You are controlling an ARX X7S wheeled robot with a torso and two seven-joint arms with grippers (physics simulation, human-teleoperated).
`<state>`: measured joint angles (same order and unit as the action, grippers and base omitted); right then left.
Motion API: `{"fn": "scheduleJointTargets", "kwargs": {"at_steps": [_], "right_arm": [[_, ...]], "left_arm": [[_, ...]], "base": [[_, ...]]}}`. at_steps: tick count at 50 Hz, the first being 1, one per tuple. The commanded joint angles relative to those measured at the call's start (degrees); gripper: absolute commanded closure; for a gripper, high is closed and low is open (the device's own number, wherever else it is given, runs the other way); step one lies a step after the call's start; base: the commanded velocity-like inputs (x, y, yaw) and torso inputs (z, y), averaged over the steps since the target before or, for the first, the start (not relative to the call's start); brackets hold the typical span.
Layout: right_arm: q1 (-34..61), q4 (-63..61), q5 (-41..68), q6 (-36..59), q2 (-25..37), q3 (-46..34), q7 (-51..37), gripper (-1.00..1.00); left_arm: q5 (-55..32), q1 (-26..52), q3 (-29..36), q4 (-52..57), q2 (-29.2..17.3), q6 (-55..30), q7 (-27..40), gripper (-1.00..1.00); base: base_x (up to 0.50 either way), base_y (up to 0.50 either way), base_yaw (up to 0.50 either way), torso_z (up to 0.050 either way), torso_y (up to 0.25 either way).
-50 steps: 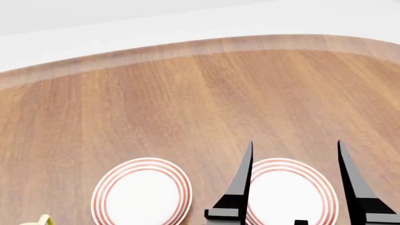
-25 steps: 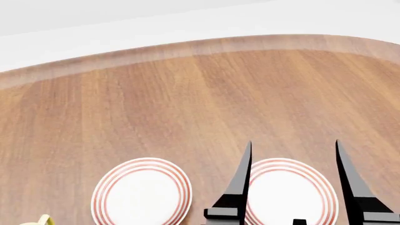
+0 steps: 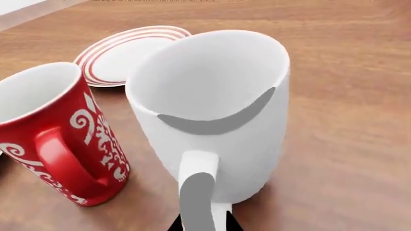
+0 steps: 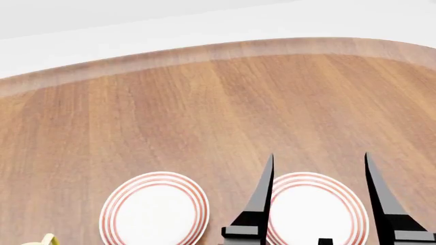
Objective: Put the white mug on the left plate.
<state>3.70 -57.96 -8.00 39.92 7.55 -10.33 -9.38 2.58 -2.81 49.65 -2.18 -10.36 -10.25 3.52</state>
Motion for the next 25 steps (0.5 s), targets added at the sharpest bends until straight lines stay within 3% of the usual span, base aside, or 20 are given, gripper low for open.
{"fn": "scheduleJointTargets", "kwargs": {"at_steps": [1,25], "right_arm": [[0.18,-0.07,0.26,0.30,0.27,-0.24,-0.46,-1.00],[0.23,0.22,1.03,0.12,0.86,-0.56,-1.36,-1.00]], "left_arm": [[-0.09,0.11,0.17,1.09,-0.29,-0.47,0.30,1.00],[-0.95,-0.20,0.32,8.17,-1.78,-3.30,0.13,1.00]], "base": [[0.00,0.00,0.00,0.000,0.000],[0.00,0.00,0.00,0.000,0.000]]}}
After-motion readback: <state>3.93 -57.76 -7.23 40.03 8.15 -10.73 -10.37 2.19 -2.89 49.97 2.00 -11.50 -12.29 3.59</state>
